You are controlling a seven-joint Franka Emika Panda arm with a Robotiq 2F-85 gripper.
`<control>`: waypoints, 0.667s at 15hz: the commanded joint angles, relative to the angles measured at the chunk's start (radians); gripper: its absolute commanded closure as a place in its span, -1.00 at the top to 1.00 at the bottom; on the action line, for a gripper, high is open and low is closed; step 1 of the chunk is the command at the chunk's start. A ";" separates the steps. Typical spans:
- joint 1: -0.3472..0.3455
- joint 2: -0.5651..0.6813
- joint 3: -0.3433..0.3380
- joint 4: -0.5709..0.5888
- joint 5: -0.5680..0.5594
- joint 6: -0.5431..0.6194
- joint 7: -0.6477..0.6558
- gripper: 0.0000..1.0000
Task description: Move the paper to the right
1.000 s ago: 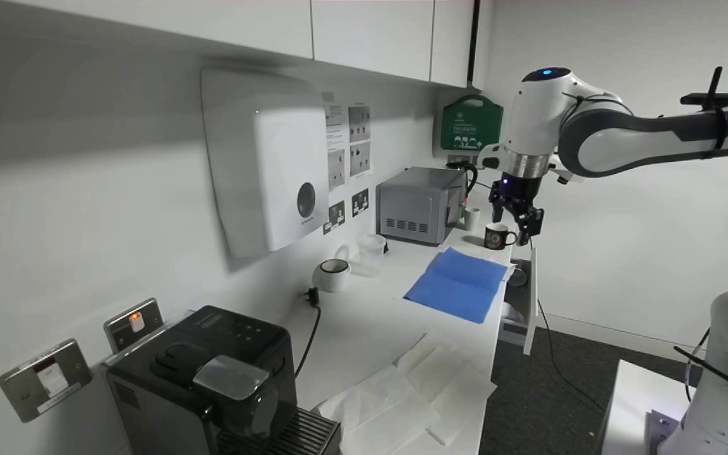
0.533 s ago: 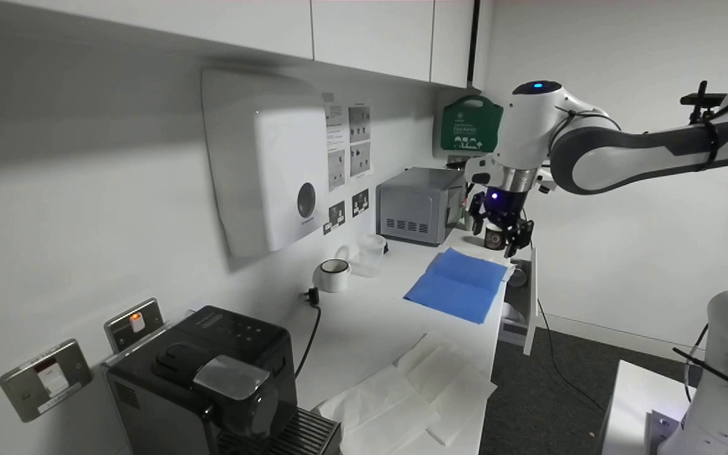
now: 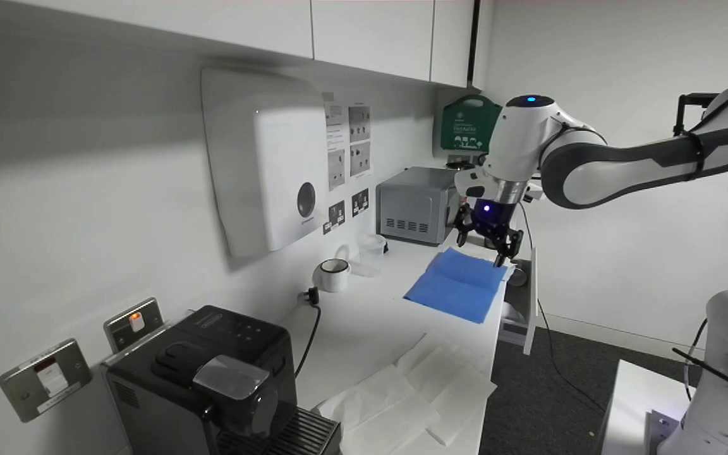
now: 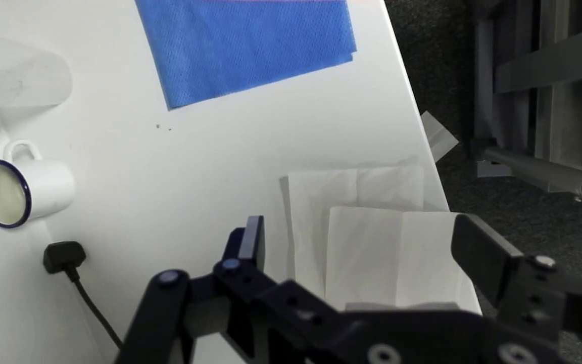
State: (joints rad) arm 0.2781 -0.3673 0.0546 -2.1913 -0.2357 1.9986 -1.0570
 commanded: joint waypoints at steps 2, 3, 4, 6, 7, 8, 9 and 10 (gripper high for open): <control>-0.020 0.000 0.018 0.002 0.008 0.000 -0.007 1.00; -0.020 0.000 0.017 0.007 0.013 0.000 -0.005 1.00; -0.017 0.007 0.018 0.010 0.020 0.005 0.005 1.00; -0.013 0.027 0.029 0.014 0.031 0.012 0.042 1.00; -0.010 0.036 0.035 0.015 0.040 0.015 0.058 1.00; -0.007 0.049 0.046 0.016 0.053 0.021 0.086 1.00; -0.004 0.061 0.057 0.018 0.065 0.022 0.110 1.00; -0.001 0.078 0.071 0.023 0.078 0.027 0.144 1.00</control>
State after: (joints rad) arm 0.2772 -0.3354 0.0937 -2.1901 -0.1973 1.9989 -0.9693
